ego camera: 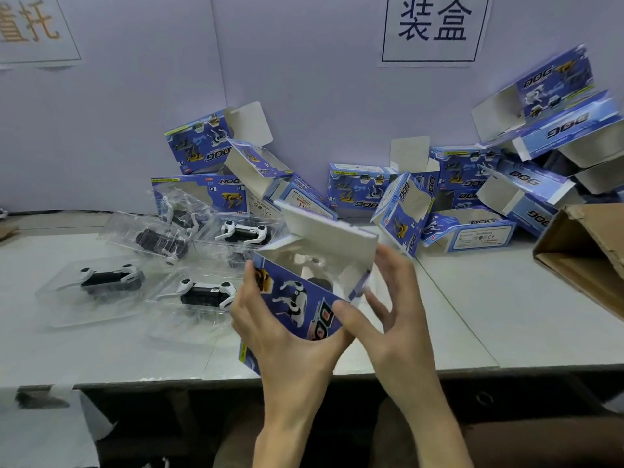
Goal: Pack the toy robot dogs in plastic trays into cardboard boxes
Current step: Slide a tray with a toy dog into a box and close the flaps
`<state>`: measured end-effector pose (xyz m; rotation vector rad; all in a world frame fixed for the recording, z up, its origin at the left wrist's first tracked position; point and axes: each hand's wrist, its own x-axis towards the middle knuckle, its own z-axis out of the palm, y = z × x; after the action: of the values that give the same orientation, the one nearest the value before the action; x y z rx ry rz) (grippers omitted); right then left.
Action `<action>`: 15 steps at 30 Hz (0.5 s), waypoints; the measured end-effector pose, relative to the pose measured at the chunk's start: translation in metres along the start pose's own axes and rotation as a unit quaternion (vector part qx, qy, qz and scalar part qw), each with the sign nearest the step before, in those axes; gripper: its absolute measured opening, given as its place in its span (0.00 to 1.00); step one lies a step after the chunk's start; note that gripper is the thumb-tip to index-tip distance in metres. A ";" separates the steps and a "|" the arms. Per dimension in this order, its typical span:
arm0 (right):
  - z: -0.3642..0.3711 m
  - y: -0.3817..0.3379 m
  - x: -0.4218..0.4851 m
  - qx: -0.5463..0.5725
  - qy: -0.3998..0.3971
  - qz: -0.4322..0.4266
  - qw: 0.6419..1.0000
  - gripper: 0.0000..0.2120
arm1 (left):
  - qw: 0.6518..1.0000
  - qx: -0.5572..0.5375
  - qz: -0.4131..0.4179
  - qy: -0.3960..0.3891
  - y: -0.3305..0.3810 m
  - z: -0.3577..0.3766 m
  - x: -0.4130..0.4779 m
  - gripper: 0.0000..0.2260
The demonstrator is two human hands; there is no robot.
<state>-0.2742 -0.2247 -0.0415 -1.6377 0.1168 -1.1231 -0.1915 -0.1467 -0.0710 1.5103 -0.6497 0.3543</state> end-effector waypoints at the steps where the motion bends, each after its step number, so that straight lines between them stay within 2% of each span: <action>1: 0.003 0.004 0.001 0.035 0.018 0.004 0.999 0.31 | 1.000 -0.021 -0.005 0.001 0.000 0.003 -0.001 0.55; 4: 0.001 0.013 0.008 0.072 0.018 -0.017 0.997 0.31 | 0.998 -0.060 -0.011 -0.021 -0.006 0.007 0.002 0.56; 7: -0.010 0.021 0.020 0.074 0.012 -0.037 0.997 0.31 | 0.995 -0.056 0.024 -0.075 -0.017 -0.002 0.017 0.49; 11: -0.022 0.038 0.042 0.027 -0.003 -0.007 1.000 0.25 | 0.977 0.069 0.137 -0.151 -0.020 -0.004 0.056 0.33; 15: -0.025 0.057 0.050 -0.110 0.018 -0.019 0.994 0.13 | 0.919 0.208 0.245 -0.228 -0.008 0.008 0.080 0.21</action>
<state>-0.2389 -0.2949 -0.0582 -1.8209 0.2424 -1.2034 -0.1251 -0.1691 -0.0304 1.8458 -1.4062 0.5530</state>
